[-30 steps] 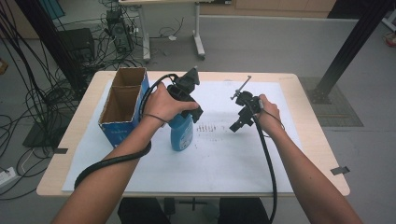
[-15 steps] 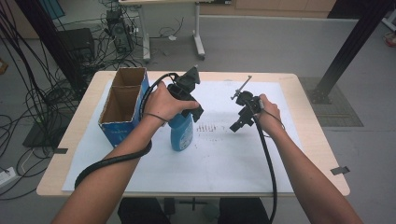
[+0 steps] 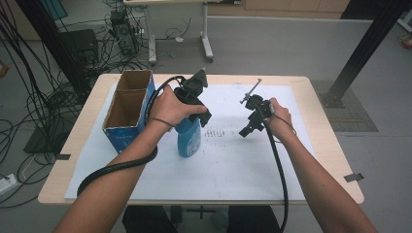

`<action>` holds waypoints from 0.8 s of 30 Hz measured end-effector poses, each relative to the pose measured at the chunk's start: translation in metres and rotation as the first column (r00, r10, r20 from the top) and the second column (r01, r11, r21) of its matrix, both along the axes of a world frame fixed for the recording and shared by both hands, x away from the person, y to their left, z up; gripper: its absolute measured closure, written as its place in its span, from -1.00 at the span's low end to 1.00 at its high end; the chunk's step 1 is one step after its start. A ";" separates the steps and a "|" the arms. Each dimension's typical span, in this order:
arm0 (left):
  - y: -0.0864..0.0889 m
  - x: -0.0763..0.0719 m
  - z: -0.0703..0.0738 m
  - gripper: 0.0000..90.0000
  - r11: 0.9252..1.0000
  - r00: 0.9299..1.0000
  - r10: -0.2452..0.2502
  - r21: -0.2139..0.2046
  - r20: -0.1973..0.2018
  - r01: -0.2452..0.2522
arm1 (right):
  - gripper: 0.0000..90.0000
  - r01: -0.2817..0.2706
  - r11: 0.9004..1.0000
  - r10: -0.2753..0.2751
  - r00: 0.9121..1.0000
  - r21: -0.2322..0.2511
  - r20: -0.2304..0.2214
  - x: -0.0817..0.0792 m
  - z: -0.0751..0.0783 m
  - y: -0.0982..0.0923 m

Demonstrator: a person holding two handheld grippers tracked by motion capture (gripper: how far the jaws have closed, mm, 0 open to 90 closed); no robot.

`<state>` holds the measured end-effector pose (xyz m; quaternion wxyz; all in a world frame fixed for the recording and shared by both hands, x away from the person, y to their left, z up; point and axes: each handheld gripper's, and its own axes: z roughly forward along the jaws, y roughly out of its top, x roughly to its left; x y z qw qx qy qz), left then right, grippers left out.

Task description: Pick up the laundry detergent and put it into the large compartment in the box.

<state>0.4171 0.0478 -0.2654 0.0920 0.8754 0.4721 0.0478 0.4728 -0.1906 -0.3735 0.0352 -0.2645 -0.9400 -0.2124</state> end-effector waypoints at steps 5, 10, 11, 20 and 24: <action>0.000 0.000 -0.001 -0.79 1.000 1.000 0.001 0.008 0.000 -0.001 | -0.87 -0.001 1.000 0.001 1.000 0.001 -0.001 0.000 0.000 0.000; 0.001 0.001 -0.003 -0.79 1.000 1.000 0.004 0.010 -0.005 -0.004 | -0.87 -0.002 1.000 0.002 1.000 0.000 -0.003 0.000 0.000 0.001; 0.001 0.001 -0.004 -0.79 1.000 1.000 0.005 0.011 -0.006 -0.005 | -0.87 -0.003 1.000 0.003 1.000 -0.002 -0.003 0.000 0.000 0.001; 0.002 0.001 -0.007 -0.70 1.000 1.000 0.005 0.018 -0.012 -0.005 | -0.87 0.000 1.000 0.000 1.000 0.003 -0.002 0.000 0.000 0.000; 0.003 0.002 -0.008 -0.67 1.000 1.000 0.009 0.019 -0.012 -0.008 | -0.87 -0.001 1.000 0.001 1.000 0.001 -0.004 0.000 0.000 0.000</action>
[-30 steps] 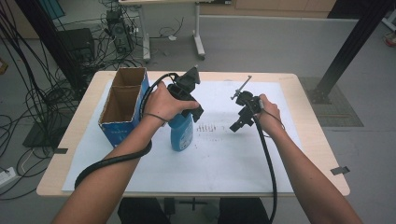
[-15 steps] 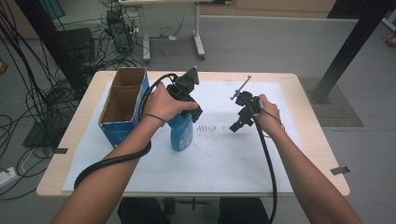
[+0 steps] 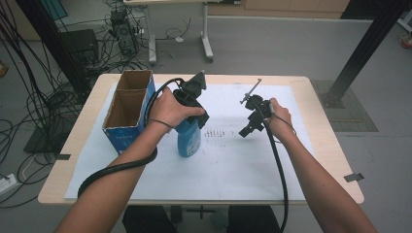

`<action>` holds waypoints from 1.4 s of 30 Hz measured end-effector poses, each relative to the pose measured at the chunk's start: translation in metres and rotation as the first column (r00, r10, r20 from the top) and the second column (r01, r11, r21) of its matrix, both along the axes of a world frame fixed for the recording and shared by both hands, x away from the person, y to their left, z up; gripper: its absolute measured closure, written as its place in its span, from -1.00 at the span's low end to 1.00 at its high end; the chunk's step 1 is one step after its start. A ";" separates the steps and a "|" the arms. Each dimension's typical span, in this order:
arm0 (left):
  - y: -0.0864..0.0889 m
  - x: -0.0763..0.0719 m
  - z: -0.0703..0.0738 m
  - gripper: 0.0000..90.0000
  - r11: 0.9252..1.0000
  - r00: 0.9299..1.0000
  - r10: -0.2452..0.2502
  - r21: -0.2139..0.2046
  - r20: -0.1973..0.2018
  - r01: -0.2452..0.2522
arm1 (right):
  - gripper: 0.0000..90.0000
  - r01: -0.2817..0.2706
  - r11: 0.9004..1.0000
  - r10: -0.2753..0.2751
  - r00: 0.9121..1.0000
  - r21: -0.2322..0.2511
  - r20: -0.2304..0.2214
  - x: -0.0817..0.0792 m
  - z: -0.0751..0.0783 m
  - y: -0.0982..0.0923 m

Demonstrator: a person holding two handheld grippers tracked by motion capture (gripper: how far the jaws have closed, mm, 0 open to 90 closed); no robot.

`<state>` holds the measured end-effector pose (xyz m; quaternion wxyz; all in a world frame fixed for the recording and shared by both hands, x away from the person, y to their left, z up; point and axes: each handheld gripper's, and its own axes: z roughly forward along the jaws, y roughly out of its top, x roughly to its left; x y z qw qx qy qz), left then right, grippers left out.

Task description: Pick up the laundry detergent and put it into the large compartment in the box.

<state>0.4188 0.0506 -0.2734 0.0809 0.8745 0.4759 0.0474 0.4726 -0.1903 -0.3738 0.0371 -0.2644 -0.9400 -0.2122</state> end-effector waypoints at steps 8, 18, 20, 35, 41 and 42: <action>0.000 0.001 -0.001 -0.56 1.000 1.000 -0.002 0.010 -0.005 0.002 | -0.87 -0.003 1.000 0.003 1.000 0.001 0.001 0.001 -0.001 0.001; 0.003 0.002 -0.004 -0.39 1.000 1.000 0.005 0.006 -0.011 -0.005 | -0.87 0.002 1.000 -0.002 1.000 -0.005 -0.004 0.001 -0.001 0.000; 0.003 0.002 -0.004 -0.36 1.000 1.000 0.005 -0.001 -0.013 -0.005 | -0.87 0.000 1.000 0.000 1.000 -0.003 -0.002 0.001 -0.001 0.000; 0.002 0.000 -0.004 -0.18 1.000 1.000 0.002 0.010 -0.005 -0.002 | -0.87 0.001 1.000 -0.001 1.000 -0.003 -0.002 0.001 -0.001 0.000; 0.001 0.000 -0.004 -0.18 1.000 1.000 0.003 0.013 -0.007 -0.003 | -0.87 0.001 1.000 -0.001 1.000 -0.003 -0.001 0.001 -0.001 0.000; 0.001 0.000 -0.004 -0.18 1.000 1.000 0.002 0.013 -0.007 -0.002 | -0.87 0.002 1.000 -0.002 1.000 -0.001 -0.001 0.001 -0.001 0.000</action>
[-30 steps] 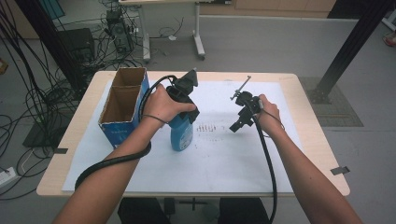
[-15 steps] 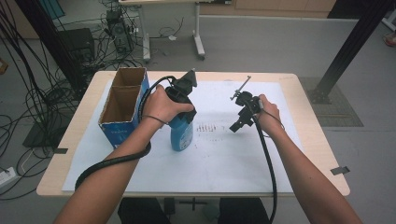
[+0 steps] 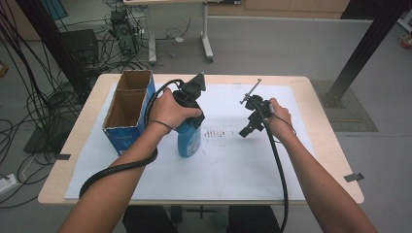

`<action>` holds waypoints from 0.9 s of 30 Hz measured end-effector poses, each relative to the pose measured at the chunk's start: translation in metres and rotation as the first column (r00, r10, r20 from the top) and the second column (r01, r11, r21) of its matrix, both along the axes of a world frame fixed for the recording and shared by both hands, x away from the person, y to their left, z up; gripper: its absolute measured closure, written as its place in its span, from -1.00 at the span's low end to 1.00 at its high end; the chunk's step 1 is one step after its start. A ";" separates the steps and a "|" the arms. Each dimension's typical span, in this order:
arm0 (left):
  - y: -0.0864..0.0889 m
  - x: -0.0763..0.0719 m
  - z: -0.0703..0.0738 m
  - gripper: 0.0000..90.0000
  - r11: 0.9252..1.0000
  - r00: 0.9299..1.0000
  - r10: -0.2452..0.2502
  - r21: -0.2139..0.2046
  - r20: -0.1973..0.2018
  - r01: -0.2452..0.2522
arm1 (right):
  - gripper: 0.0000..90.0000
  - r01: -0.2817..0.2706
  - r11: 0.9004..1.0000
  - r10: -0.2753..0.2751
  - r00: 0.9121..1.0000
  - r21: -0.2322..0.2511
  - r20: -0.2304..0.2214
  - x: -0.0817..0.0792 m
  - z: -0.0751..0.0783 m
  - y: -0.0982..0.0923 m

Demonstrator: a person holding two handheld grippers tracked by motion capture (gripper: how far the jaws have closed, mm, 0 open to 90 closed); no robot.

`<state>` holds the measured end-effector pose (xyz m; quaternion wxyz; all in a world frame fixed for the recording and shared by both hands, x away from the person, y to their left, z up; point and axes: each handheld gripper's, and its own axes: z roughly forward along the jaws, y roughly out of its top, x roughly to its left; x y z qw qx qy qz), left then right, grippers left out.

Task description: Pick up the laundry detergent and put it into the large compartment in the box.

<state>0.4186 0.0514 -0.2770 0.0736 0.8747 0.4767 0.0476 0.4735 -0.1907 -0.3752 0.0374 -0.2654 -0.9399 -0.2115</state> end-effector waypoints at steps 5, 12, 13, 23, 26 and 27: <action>0.001 0.000 0.000 -0.18 1.000 1.000 0.004 -0.008 0.000 -0.004 | -0.87 0.000 1.000 0.000 1.000 -0.004 -0.002 0.000 0.000 0.000; 0.001 0.000 0.000 -0.18 1.000 1.000 0.001 -0.006 0.001 -0.001 | -0.87 0.000 1.000 0.000 1.000 -0.004 -0.002 0.000 -0.001 0.000; 0.001 0.000 0.000 -0.18 1.000 1.000 -0.001 -0.005 0.001 0.001 | -0.87 -0.002 1.000 0.002 1.000 -0.007 -0.004 0.001 -0.001 0.000; 0.001 0.000 0.000 -0.18 1.000 1.000 -0.006 -0.001 0.008 0.006 | -0.87 0.003 1.000 -0.004 1.000 -0.010 -0.004 0.001 0.000 -0.001; 0.001 0.000 0.000 -0.18 1.000 1.000 -0.008 -0.001 0.011 0.008 | -0.87 -0.001 1.000 0.001 1.000 -0.012 0.000 0.001 0.000 -0.001; 0.001 0.000 0.000 -0.18 1.000 1.000 -0.008 -0.001 0.011 0.008 | -0.87 0.001 1.000 -0.001 1.000 -0.013 0.001 0.000 0.001 -0.001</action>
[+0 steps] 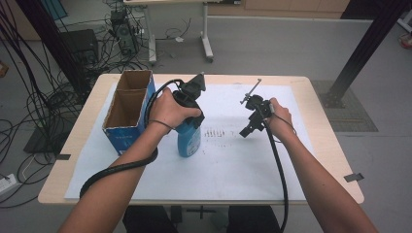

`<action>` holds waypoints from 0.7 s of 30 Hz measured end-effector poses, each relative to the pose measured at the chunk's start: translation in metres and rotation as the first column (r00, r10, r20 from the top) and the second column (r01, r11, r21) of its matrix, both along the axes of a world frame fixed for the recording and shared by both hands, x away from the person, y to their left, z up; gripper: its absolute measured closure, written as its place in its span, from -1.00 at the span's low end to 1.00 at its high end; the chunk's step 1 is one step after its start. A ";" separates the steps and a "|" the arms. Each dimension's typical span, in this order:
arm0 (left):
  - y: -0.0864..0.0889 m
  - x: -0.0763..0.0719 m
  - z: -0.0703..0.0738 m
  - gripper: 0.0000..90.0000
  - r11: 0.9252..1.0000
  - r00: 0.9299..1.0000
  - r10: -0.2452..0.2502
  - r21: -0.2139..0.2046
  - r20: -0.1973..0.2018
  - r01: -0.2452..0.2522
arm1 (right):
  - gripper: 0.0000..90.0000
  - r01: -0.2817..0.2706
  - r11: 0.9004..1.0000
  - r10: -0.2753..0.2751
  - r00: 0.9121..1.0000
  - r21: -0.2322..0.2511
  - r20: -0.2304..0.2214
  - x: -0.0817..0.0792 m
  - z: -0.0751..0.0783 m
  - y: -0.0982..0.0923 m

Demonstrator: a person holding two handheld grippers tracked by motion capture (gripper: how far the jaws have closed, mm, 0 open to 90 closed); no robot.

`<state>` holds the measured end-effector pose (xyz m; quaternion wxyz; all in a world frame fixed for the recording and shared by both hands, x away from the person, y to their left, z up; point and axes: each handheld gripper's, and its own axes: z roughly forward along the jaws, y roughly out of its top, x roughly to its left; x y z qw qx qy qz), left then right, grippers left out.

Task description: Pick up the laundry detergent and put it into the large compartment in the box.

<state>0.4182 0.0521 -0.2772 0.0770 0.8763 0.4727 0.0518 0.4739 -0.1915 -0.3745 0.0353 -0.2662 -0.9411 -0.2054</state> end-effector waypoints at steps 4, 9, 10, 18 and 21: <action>0.000 0.000 0.000 -0.18 1.000 1.000 0.000 -0.003 0.002 0.000 | -0.87 -0.002 1.000 0.002 1.000 -0.002 0.002 0.000 0.000 0.000; 0.000 0.000 0.000 -0.18 1.000 1.000 0.002 -0.003 0.003 -0.002 | -0.87 -0.004 1.000 0.004 1.000 0.000 0.000 0.000 0.000 0.001; 0.000 0.000 0.000 -0.18 1.000 1.000 0.000 -0.002 0.002 0.000 | -0.87 -0.005 1.000 0.005 1.000 -0.001 0.000 0.000 0.000 0.001; 0.001 0.000 0.000 -0.17 1.000 1.000 -0.004 -0.004 0.001 0.004 | -0.87 -0.005 1.000 0.005 1.000 -0.001 0.005 0.000 0.001 0.001; 0.001 0.000 0.000 -0.18 1.000 1.000 -0.003 -0.007 0.000 0.003 | -0.87 0.002 1.000 -0.002 1.000 0.000 0.004 0.000 0.001 -0.001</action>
